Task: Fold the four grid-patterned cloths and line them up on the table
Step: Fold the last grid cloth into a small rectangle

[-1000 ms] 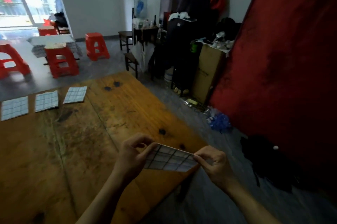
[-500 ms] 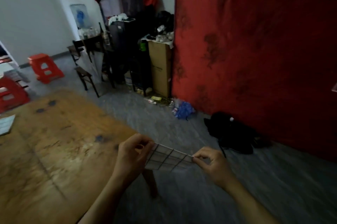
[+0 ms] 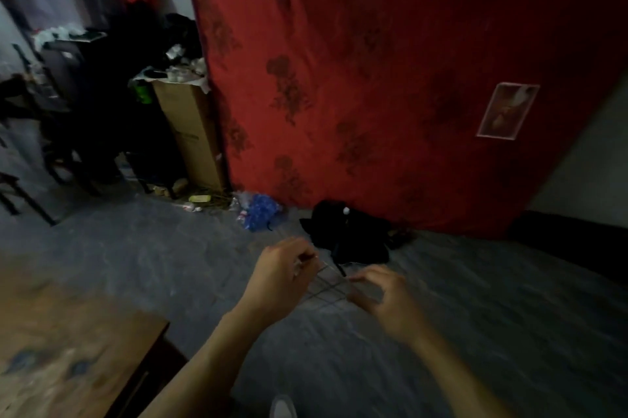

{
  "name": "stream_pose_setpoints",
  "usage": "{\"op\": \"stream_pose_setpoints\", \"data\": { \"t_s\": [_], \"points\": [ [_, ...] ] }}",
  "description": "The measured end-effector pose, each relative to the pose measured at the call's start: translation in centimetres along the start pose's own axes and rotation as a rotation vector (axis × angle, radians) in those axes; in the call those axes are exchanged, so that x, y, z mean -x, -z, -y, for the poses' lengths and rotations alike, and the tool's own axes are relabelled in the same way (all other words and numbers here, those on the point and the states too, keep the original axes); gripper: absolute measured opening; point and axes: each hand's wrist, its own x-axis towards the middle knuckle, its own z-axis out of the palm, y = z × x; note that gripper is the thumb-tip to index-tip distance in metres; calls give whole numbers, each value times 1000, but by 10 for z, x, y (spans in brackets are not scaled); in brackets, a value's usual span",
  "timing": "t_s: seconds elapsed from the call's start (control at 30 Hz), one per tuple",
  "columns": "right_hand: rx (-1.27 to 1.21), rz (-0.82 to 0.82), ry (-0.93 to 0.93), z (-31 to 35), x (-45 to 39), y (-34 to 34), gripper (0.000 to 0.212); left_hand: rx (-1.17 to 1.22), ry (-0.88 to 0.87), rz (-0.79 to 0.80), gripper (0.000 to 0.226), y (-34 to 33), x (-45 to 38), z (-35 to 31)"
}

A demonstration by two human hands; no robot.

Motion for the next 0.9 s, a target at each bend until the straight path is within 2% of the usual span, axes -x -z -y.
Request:
{"op": "stream_pose_setpoints", "data": {
  "t_s": [0.17,0.37,0.5,0.6,0.7,0.8,0.9],
  "points": [
    [50,6,4,6,-73,11,15,124,-69,43,10,-29,-72,18],
    [8,-14,10,11,-166,10,43,231,-97,40,9,-15,-143,77],
    [-43,-22,23,7,-215,2,41,148,-15,148,23,-7,-176,141],
    [-107,-9,20,-6,-249,-1,45,135,33,166,31,-4,-195,177],
    [-180,26,-11,-23,-289,-3,33,185,84,183,26,-1,-218,196],
    [-253,69,-8,-41,-334,-8,29,198,120,182,39,-3,-243,214],
    [-310,122,2,-59,-381,-7,20,192,184,151,40,-6,-272,232]
  ]
}}
